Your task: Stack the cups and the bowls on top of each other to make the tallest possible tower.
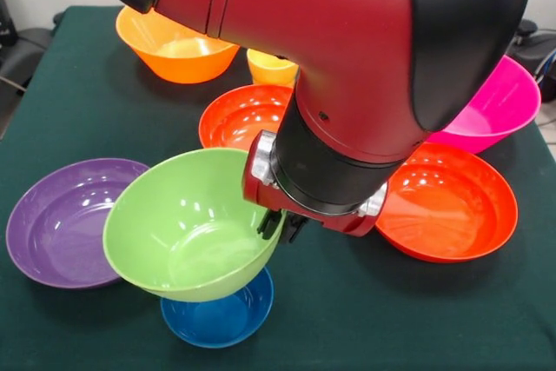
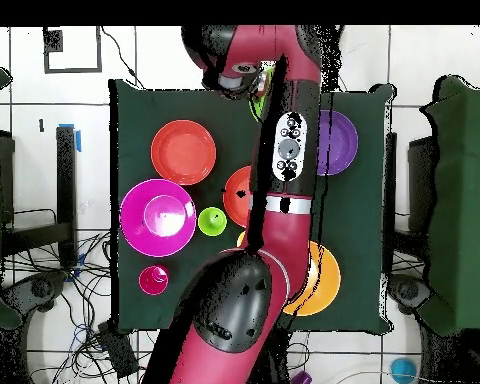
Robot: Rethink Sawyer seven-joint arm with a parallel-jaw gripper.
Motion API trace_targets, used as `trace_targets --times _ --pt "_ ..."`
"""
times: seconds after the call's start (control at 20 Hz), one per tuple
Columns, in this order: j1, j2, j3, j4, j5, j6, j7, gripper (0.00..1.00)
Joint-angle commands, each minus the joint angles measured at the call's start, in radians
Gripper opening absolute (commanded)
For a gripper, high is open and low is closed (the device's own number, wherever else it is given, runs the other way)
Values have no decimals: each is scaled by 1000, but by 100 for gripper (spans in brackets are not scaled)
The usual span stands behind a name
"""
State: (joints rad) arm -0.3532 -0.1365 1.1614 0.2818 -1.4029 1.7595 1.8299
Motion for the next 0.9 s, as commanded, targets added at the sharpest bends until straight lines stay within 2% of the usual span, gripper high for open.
trace_targets --times 0.05,0.25,0.3,0.9 --pt "1 16 -67 55 -42 -26 -153 0" --pt "6 19 -57 47 -50 -27 -166 0" --pt "5 22 -51 42 -49 -32 -160 100" --pt "11 -1 -85 74 -5 -28 -113 100"
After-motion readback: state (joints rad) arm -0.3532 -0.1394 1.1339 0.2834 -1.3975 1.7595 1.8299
